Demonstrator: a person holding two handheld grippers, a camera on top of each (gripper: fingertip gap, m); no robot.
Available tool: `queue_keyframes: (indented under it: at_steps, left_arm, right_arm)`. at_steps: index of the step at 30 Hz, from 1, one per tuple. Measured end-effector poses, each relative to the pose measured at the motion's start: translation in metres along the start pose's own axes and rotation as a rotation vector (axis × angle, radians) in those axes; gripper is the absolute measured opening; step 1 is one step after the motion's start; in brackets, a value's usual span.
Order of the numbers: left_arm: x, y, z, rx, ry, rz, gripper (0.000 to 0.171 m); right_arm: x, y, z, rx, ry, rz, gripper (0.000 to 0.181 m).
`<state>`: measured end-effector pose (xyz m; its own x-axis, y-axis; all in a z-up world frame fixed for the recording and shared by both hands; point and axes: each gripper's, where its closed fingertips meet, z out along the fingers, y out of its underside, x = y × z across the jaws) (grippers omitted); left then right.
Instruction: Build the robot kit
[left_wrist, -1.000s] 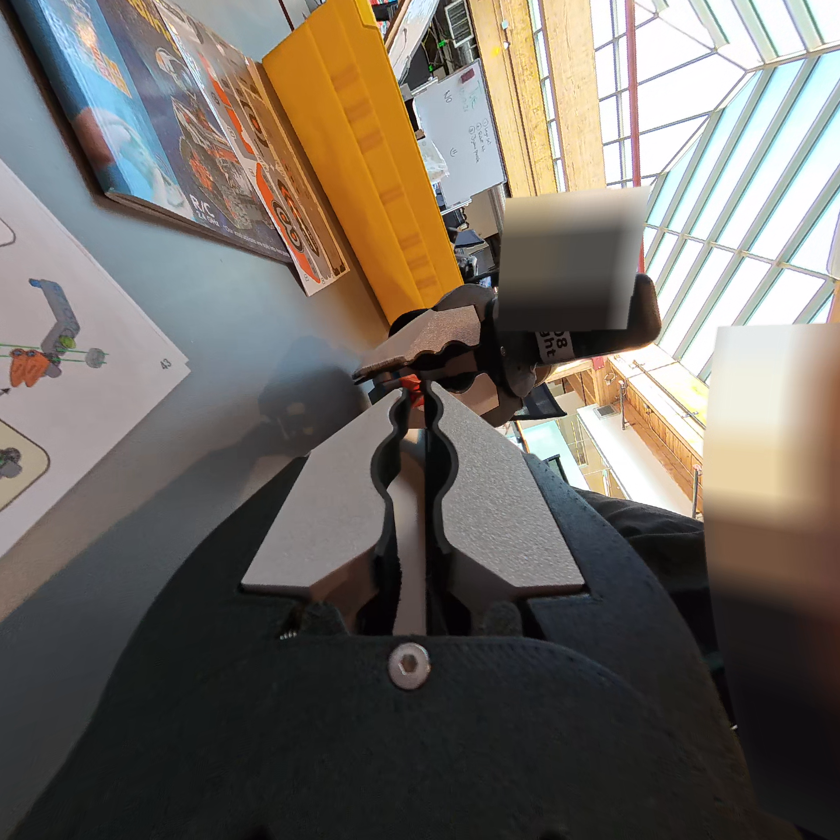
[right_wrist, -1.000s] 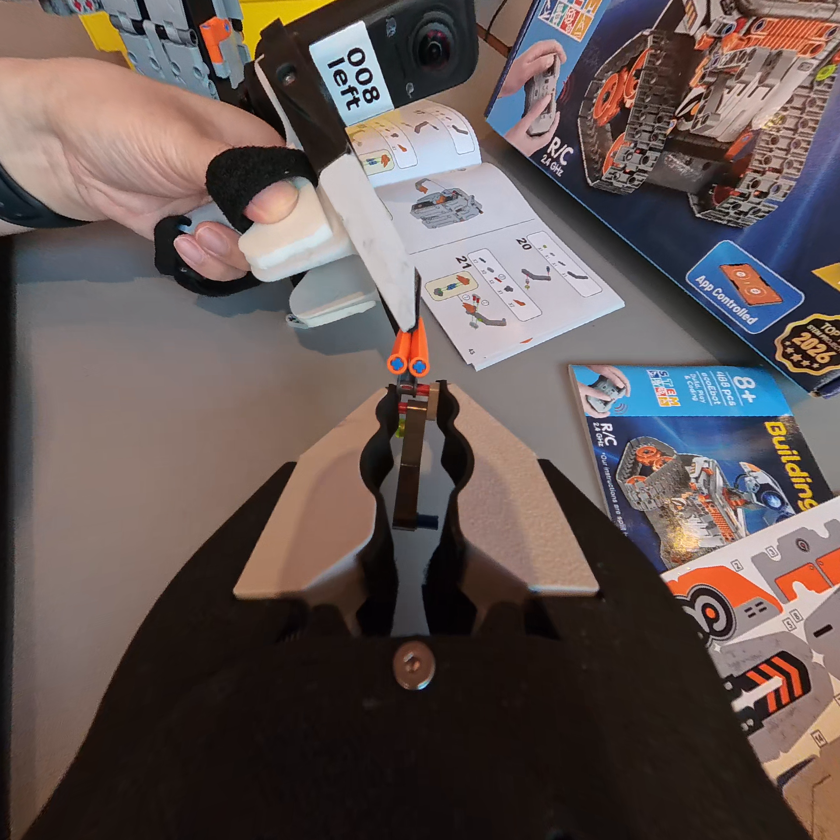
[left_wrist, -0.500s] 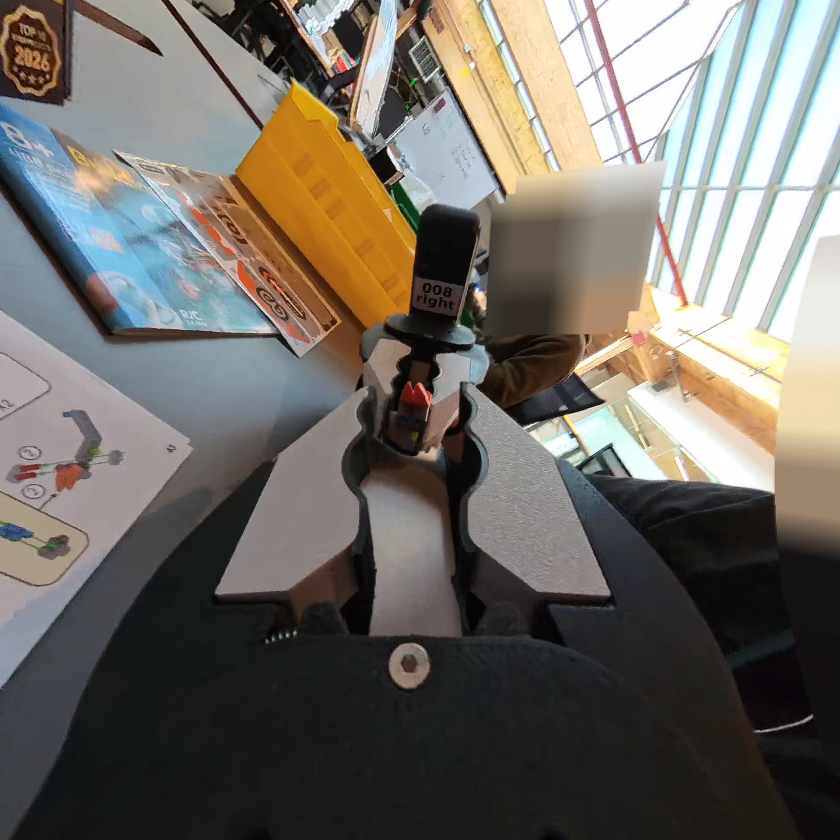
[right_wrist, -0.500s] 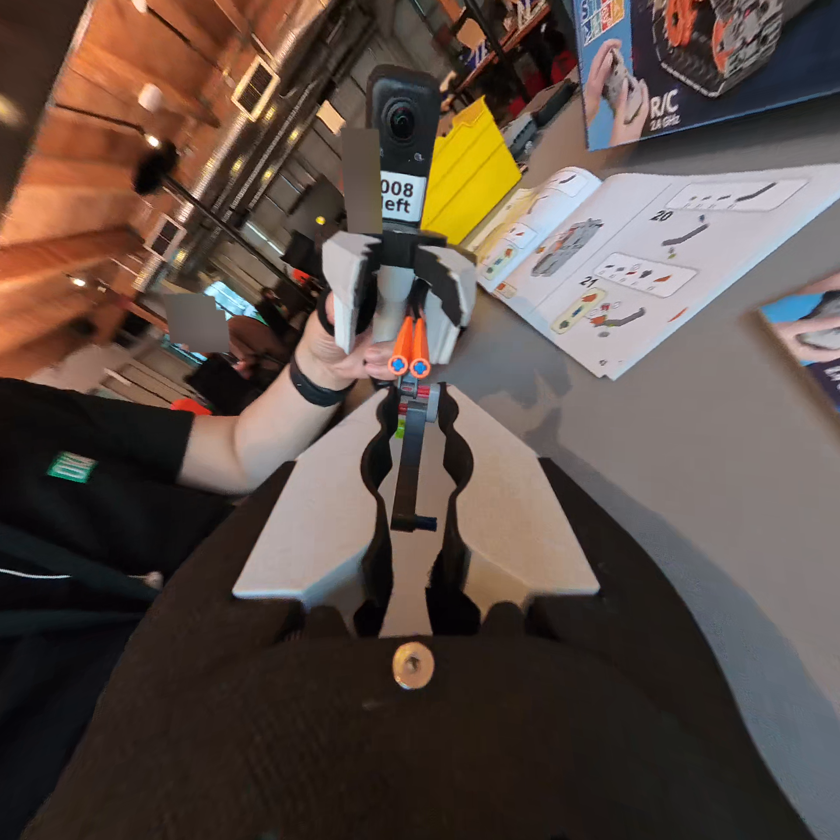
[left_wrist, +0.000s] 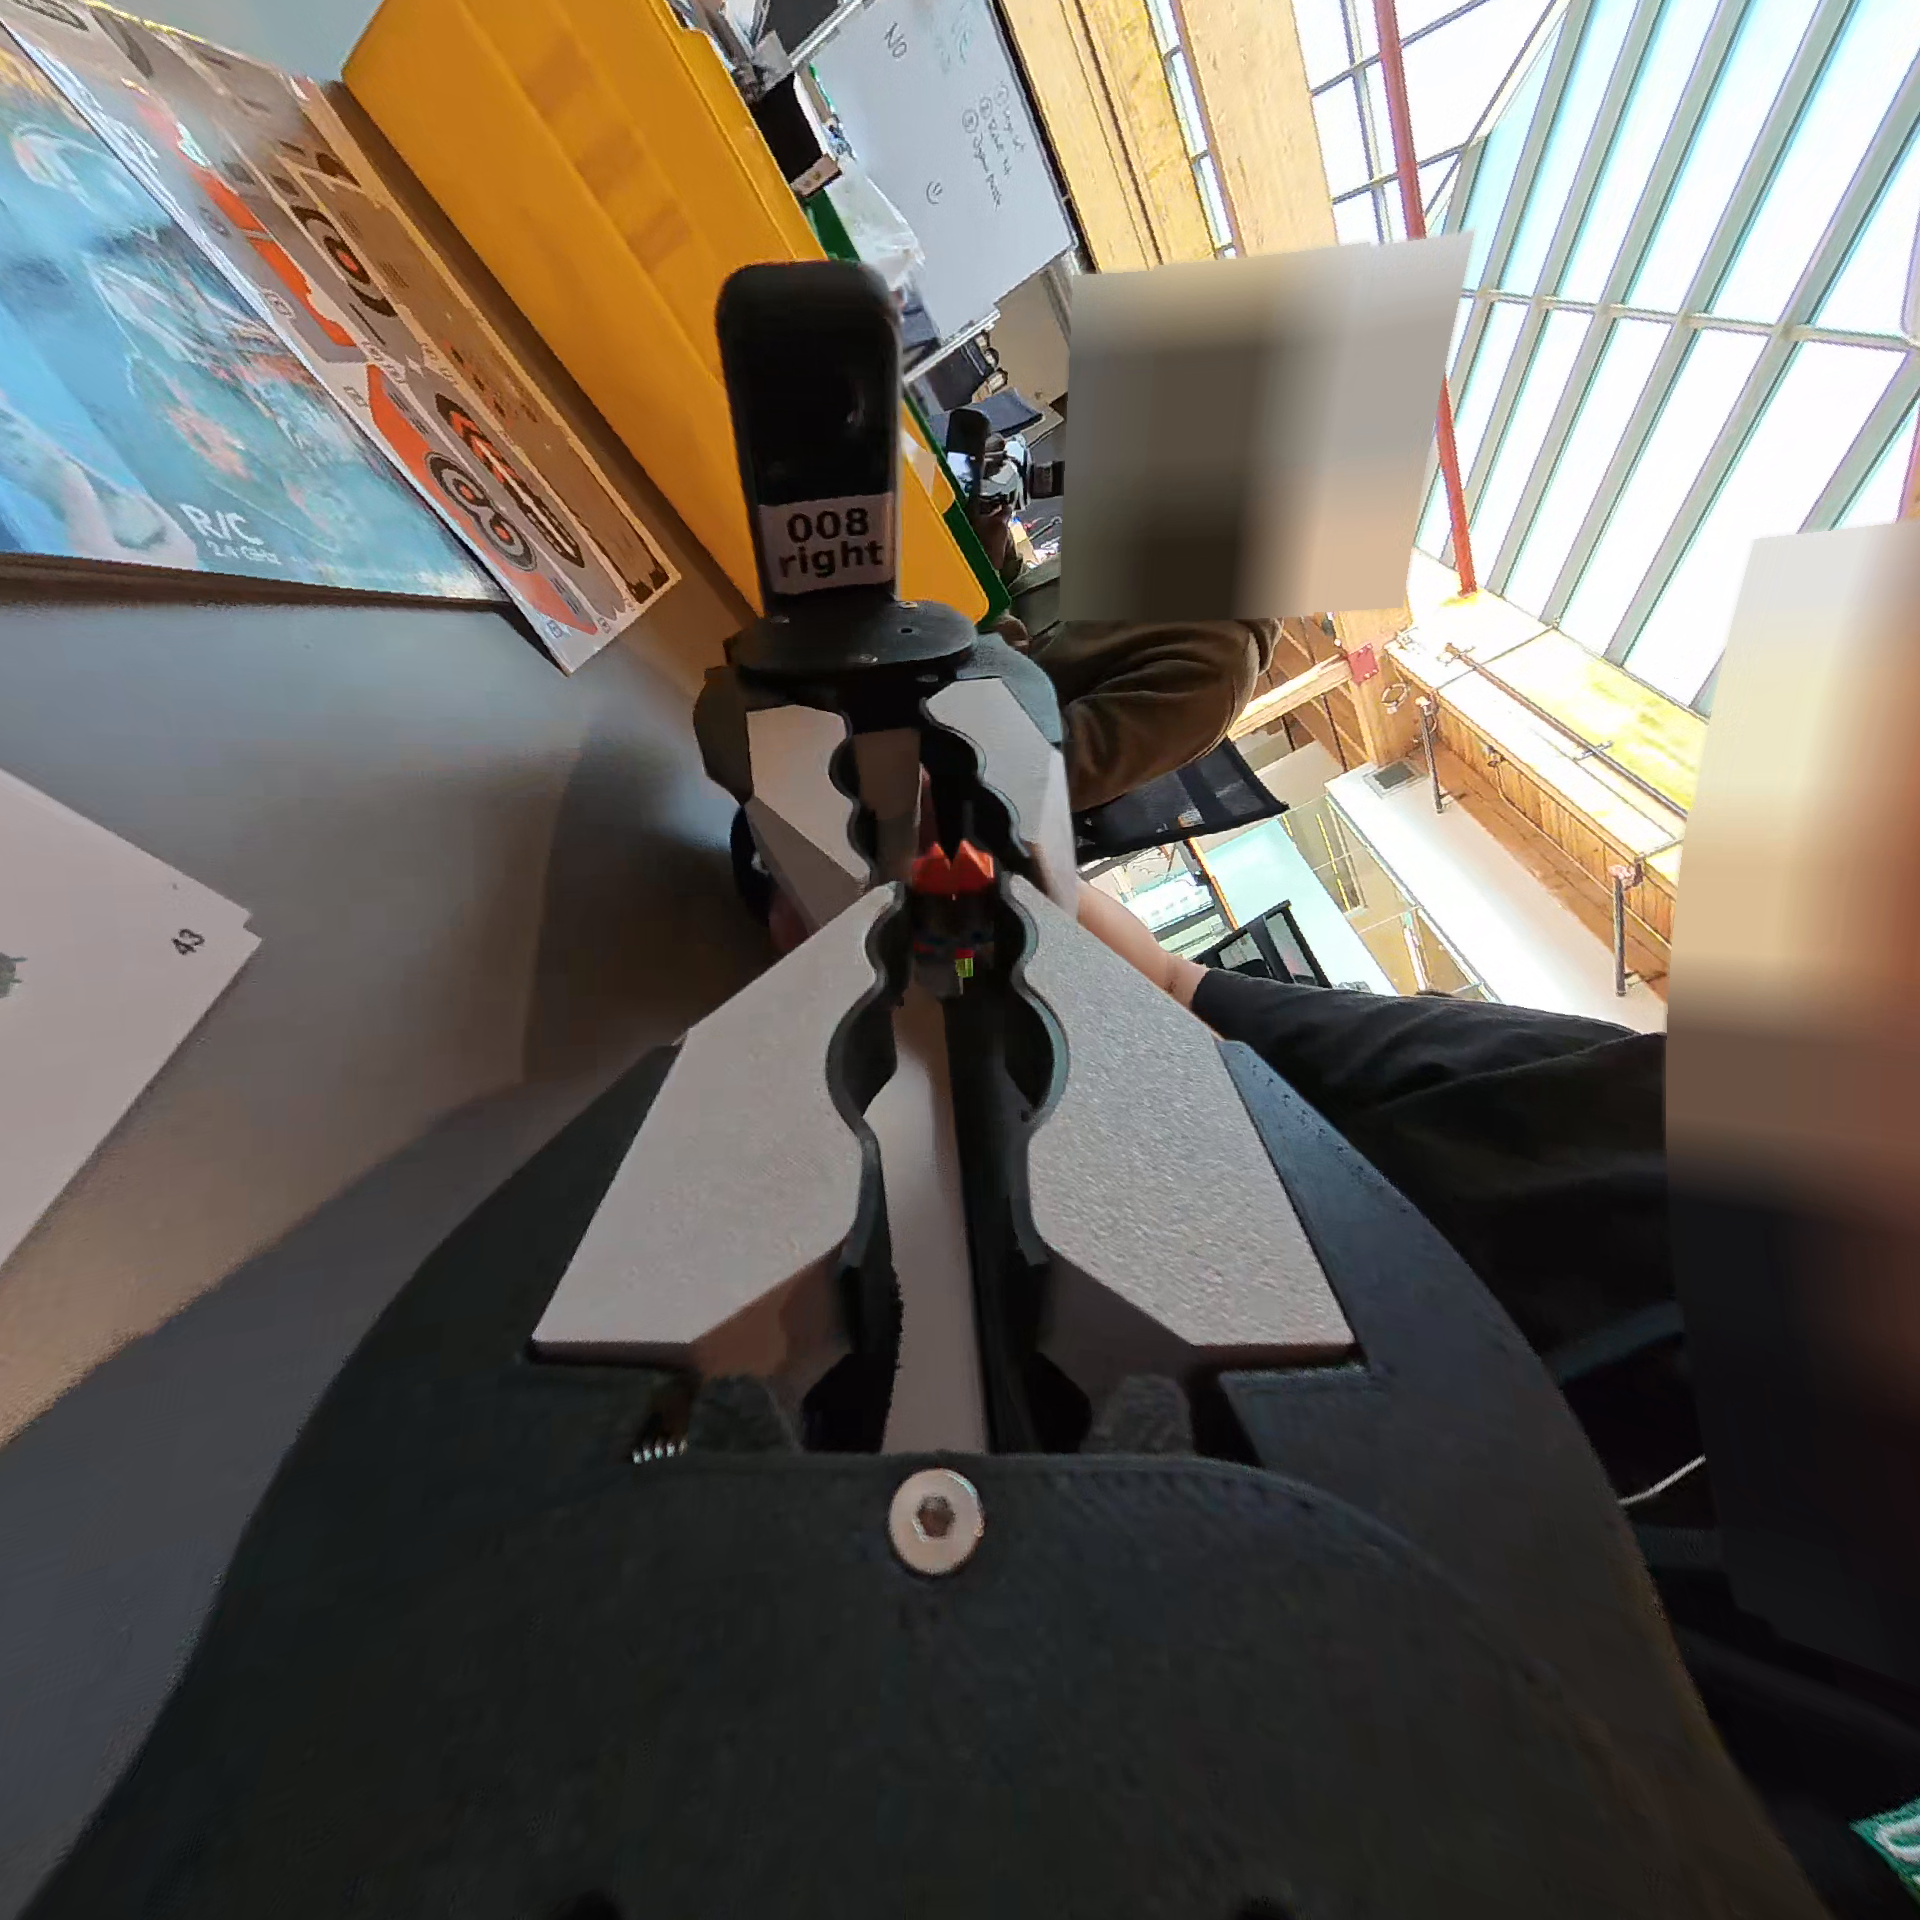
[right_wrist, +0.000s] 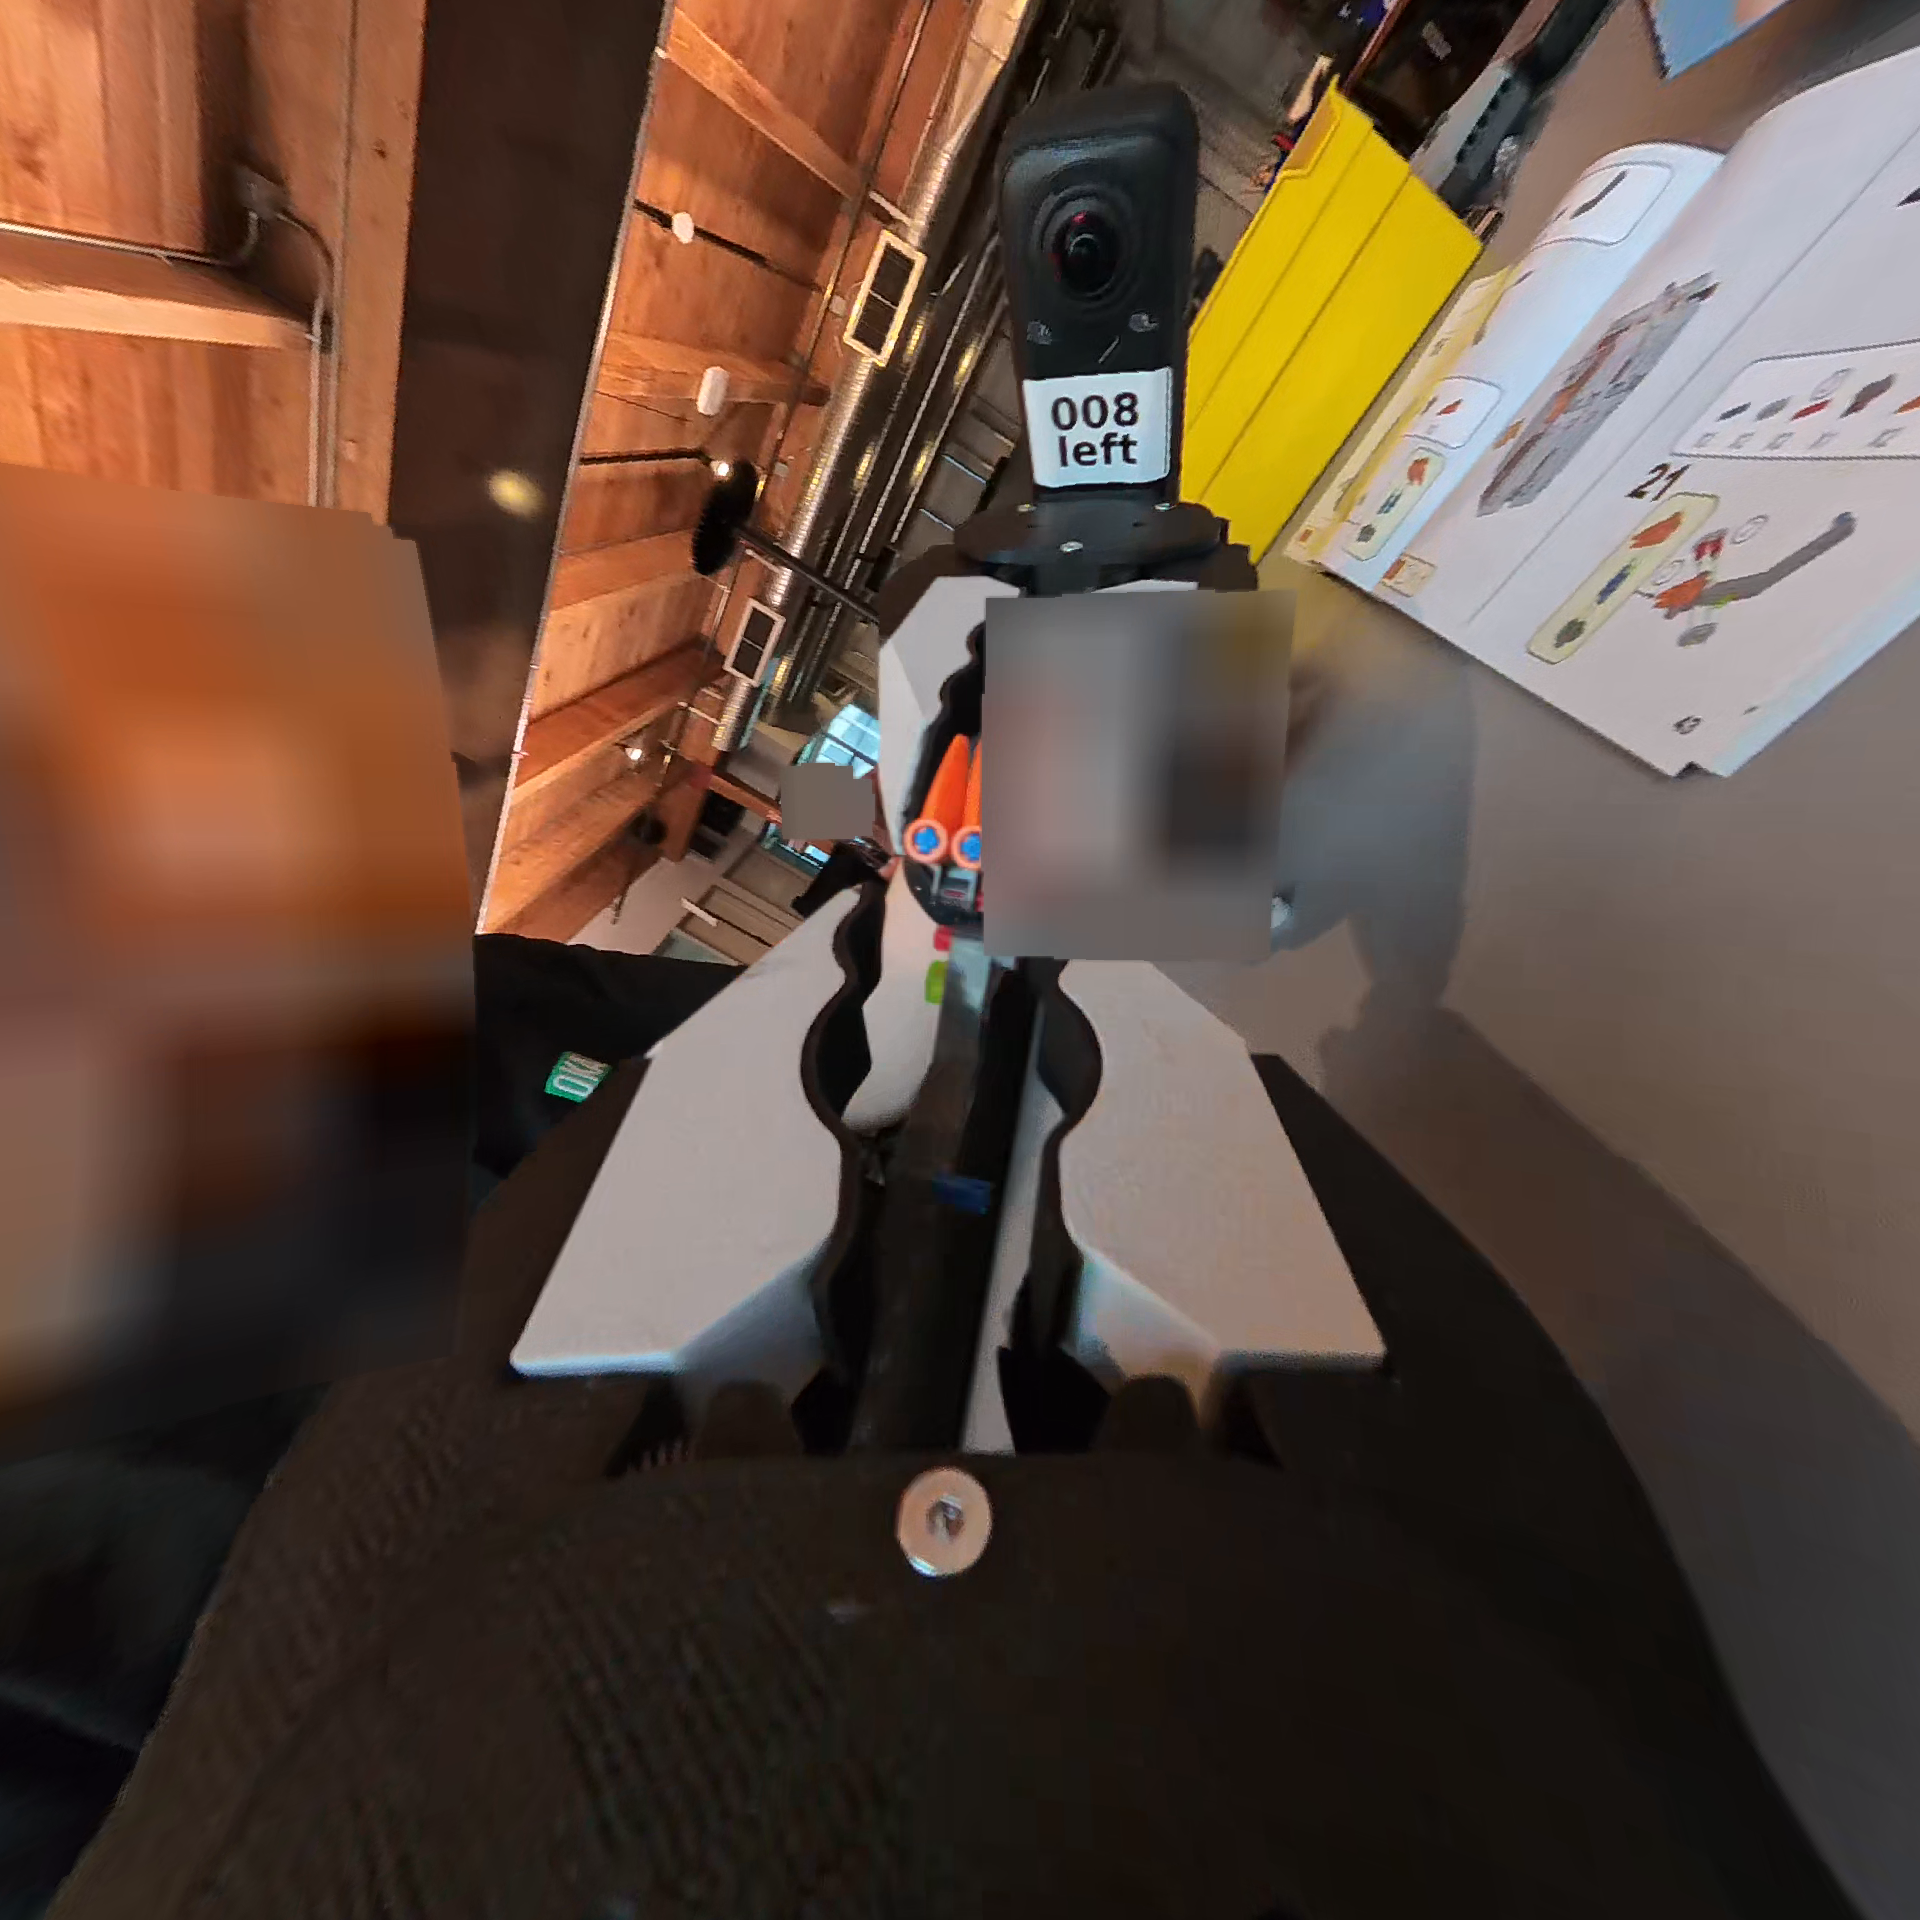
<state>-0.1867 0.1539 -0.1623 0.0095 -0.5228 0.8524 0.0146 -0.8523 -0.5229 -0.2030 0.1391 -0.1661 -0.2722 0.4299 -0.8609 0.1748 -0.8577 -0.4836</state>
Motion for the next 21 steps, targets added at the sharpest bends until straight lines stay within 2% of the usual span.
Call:
queue_keyframes:
  at_steps: [4,8,14,21]
  left_arm:
    - [0.011,-0.003,0.0,0.017,0.055,-0.021,0.012]
    - [0.005,0.002,0.0,-0.013,0.001,-0.001,0.013]
    - [0.003,0.006,0.0,-0.038,-0.027,0.011,0.013]
    - [0.007,0.007,0.002,-0.044,-0.006,0.014,0.013]
  right_arm:
    - [-0.006,-0.008,-0.006,0.044,-0.038,0.014,0.018]
    - [-0.002,-0.004,-0.007,0.021,0.003,0.007,0.024]
    - [0.005,-0.001,-0.007,0.002,0.044,0.012,0.016]
    - [0.0,0.0,-0.007,-0.005,0.01,0.018,0.016]
